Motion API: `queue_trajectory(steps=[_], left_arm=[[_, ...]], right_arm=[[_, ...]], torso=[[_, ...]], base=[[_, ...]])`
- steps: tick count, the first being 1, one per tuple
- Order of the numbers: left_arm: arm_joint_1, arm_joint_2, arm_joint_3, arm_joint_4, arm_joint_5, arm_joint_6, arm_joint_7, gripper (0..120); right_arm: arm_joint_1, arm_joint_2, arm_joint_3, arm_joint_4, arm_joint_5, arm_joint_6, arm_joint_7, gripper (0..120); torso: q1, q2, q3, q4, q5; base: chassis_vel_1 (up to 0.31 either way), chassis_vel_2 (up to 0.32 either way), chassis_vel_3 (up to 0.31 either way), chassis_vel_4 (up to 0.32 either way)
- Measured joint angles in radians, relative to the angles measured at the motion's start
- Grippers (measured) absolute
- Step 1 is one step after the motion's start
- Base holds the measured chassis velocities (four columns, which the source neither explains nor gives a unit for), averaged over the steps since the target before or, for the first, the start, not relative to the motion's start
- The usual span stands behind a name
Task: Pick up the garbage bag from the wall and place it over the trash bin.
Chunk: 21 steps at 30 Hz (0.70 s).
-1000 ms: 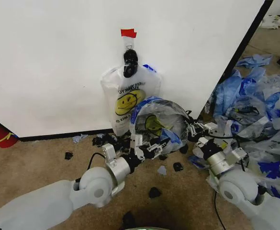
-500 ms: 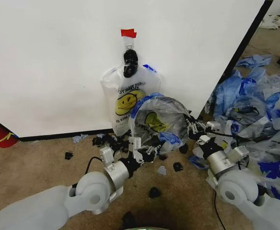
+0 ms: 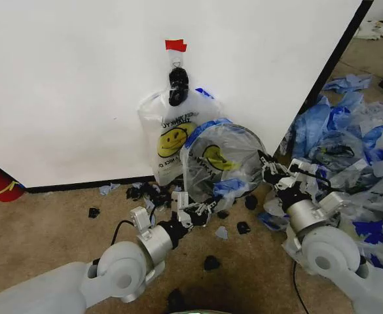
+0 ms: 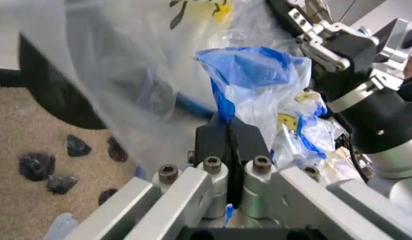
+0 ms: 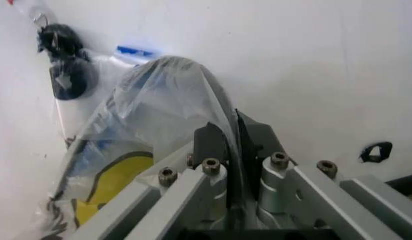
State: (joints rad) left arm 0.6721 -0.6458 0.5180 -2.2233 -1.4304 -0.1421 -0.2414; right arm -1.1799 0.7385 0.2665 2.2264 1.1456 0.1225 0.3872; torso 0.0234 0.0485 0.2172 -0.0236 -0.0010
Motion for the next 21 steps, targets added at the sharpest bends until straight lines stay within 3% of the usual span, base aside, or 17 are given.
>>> queue_trajectory(steps=[21], left_arm=[[0.067,-0.002,-0.037,-0.003,0.058,-0.023,0.003,0]], right_arm=[[0.022,0.093,0.021,0.073,0.133,-0.039,0.128,0]], torso=[[0.0,0.0,0.0,0.0001,-0.0001]], base=[[0.0,0.0,0.0,0.0]])
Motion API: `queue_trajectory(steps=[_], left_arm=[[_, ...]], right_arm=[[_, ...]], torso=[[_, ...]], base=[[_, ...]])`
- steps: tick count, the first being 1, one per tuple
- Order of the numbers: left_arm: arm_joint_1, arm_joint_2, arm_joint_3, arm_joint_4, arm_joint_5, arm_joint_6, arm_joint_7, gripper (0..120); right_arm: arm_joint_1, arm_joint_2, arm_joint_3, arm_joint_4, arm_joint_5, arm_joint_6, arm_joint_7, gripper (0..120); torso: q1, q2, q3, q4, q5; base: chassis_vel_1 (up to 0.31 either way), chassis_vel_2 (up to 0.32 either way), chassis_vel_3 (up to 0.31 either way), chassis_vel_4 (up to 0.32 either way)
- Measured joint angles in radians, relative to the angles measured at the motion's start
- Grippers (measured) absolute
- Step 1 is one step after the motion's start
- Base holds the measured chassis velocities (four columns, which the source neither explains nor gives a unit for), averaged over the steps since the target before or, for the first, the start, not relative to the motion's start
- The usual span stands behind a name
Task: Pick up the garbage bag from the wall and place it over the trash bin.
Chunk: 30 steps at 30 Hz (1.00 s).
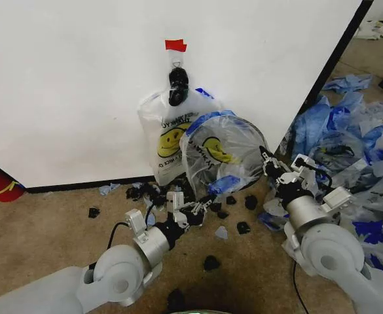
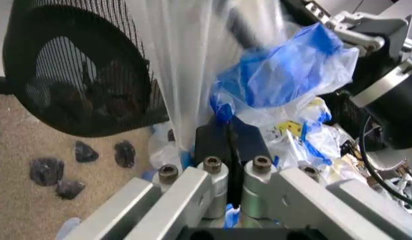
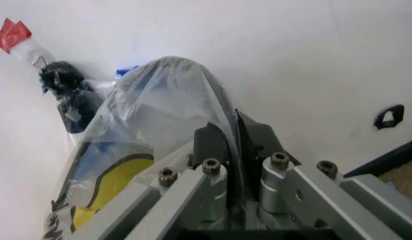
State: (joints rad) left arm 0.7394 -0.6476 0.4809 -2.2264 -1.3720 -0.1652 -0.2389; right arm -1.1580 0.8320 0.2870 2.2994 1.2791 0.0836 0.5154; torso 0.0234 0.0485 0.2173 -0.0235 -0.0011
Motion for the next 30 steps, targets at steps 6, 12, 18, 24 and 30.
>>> queue_trajectory(steps=[6,12,18,24,30], left_arm=[[0.005,-0.007,0.003,0.014,0.015,-0.006,0.002,0],[0.012,-0.008,0.007,0.025,0.025,-0.004,0.019,0],[0.018,-0.018,0.017,0.05,0.059,-0.01,0.038,0],[0.004,-0.028,0.033,0.081,0.071,-0.013,0.031,0],[-0.003,-0.037,0.055,0.135,0.105,-0.03,0.038,0]], right_arm=[[0.008,0.01,0.004,-0.005,0.012,-0.004,0.018,0],[0.038,0.029,0.002,-0.007,0.053,-0.021,0.069,0],[0.059,0.055,-0.008,-0.001,0.07,-0.032,0.103,0],[0.062,0.072,-0.011,-0.002,0.083,-0.04,0.113,0],[0.059,0.068,-0.005,0.011,0.091,-0.043,0.117,0]], torso=[[0.0,0.0,0.0,-0.0002,0.0001],[0.0,0.0,0.0,-0.0002,0.0002],[0.0,0.0,0.0,0.0,0.0],[0.0,0.0,0.0,-0.0001,0.0002],[0.0,0.0,0.0,-0.0002,0.0001]], base=[[0.0,0.0,0.0,0.0],[0.0,0.0,0.0,0.0],[0.0,0.0,0.0,0.0],[0.0,0.0,0.0,0.0],[0.0,0.0,0.0,0.0]])
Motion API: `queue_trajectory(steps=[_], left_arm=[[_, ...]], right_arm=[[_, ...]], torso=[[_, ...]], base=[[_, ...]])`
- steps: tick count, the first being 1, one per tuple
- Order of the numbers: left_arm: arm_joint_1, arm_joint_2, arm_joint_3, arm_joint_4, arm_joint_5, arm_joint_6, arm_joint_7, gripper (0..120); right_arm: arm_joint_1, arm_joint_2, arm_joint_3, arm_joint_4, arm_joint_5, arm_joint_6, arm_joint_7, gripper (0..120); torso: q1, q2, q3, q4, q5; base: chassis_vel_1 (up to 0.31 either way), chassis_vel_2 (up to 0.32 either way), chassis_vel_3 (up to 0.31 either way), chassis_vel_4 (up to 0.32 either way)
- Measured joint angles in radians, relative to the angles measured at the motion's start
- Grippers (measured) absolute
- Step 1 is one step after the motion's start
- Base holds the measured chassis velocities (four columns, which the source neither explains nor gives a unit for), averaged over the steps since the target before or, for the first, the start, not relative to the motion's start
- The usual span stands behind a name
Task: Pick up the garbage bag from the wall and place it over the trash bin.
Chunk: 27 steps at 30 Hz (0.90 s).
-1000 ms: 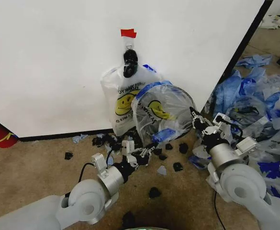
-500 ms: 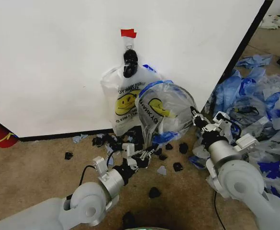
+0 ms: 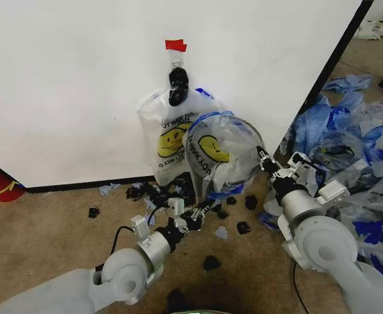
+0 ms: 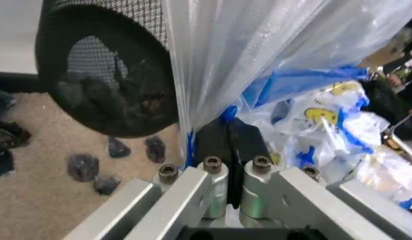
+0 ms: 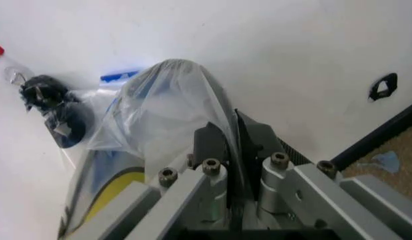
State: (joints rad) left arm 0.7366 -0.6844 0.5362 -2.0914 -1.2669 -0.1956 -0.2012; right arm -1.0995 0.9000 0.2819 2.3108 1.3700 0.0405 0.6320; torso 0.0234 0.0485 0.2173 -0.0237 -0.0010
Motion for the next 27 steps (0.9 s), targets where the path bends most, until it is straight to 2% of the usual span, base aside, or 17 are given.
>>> queue_trajectory(steps=[8,27], left_arm=[[-0.039,-0.039,0.019,0.05,0.009,-0.004,-0.04,0],[-0.033,-0.075,0.045,0.116,0.078,-0.023,-0.088,0]], right_arm=[[-0.015,-0.023,0.011,0.038,0.018,-0.011,0.019,0],[-0.037,-0.008,0.009,0.091,0.021,-0.032,0.053,0]], torso=[[0.0,0.0,0.0,-0.0001,0.0001],[0.0,0.0,0.0,0.0001,0.0]], base=[[0.0,0.0,0.0,0.0],[0.0,0.0,0.0,0.0]])
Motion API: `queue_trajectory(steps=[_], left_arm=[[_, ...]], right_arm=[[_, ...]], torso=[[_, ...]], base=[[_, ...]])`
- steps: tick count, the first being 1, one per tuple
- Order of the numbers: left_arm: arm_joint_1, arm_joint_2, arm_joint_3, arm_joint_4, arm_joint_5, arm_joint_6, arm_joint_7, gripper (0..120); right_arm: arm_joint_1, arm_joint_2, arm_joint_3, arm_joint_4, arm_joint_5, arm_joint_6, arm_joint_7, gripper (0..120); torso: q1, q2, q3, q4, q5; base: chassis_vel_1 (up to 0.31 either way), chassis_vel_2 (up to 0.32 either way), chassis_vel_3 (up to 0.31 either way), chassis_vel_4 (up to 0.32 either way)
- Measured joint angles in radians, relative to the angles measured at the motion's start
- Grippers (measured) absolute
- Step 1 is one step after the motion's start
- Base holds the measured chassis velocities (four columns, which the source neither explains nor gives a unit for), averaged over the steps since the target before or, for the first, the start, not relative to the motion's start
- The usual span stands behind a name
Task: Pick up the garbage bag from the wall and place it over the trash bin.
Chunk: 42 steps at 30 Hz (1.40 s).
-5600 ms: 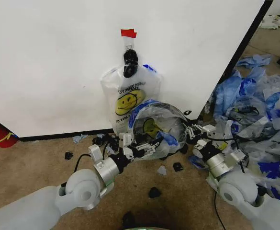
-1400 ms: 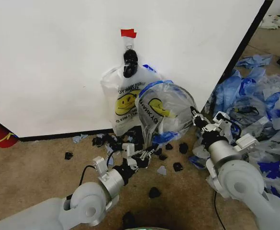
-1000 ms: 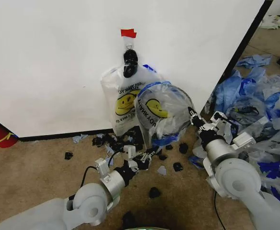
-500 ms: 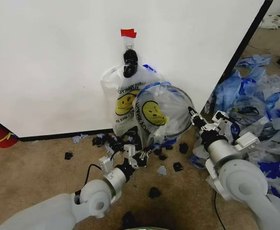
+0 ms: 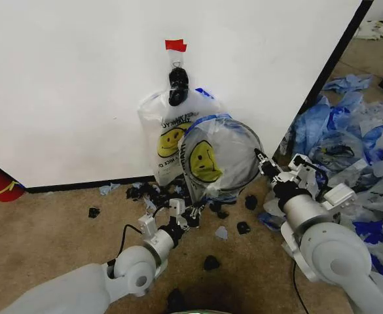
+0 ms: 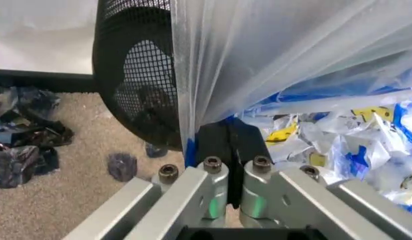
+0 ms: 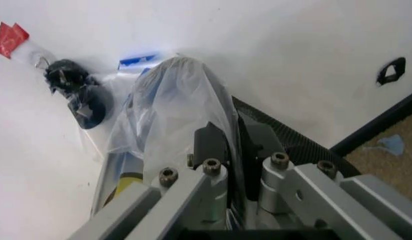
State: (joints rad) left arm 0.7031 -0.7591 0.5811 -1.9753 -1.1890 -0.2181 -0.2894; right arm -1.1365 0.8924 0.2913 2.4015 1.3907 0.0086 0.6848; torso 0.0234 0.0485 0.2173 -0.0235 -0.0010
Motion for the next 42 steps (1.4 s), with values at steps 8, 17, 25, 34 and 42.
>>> queue_trajectory(steps=[8,17,25,34,42], left_arm=[[0.015,-0.004,0.003,-0.009,0.008,-0.005,-0.001,15],[0.063,0.048,-0.014,-0.056,0.027,0.004,-0.002,50],[0.135,0.1,-0.063,-0.089,0.046,0.002,-0.001,75],[0.179,0.095,-0.09,-0.109,0.063,0.005,0.0,100],[0.179,0.114,-0.109,-0.154,-0.014,0.075,0.033,100]], right_arm=[[-0.008,0.014,-0.002,0.005,-0.004,-0.003,0.005,0],[-0.006,0.027,-0.005,-0.002,-0.009,-0.007,0.009,0],[0.003,0.035,-0.012,-0.032,-0.028,0.003,-0.011,0],[0.008,0.032,-0.018,-0.045,-0.037,0.006,-0.017,0],[0.008,0.009,-0.02,-0.054,-0.054,0.007,-0.027,0]], torso=[[0.0,0.0,0.0,-0.0001,0.0],[0.0,0.0,0.0,-0.0002,0.0001],[0.0,0.0,0.0,0.0001,0.0],[0.0,0.0,0.0,0.0,-0.0001],[0.0,0.0,0.0,0.0,0.0]], base=[[0.0,0.0,0.0,0.0],[0.0,0.0,0.0,0.0],[0.0,0.0,0.0,0.0],[0.0,0.0,0.0,0.0],[0.0,0.0,0.0,0.0]])
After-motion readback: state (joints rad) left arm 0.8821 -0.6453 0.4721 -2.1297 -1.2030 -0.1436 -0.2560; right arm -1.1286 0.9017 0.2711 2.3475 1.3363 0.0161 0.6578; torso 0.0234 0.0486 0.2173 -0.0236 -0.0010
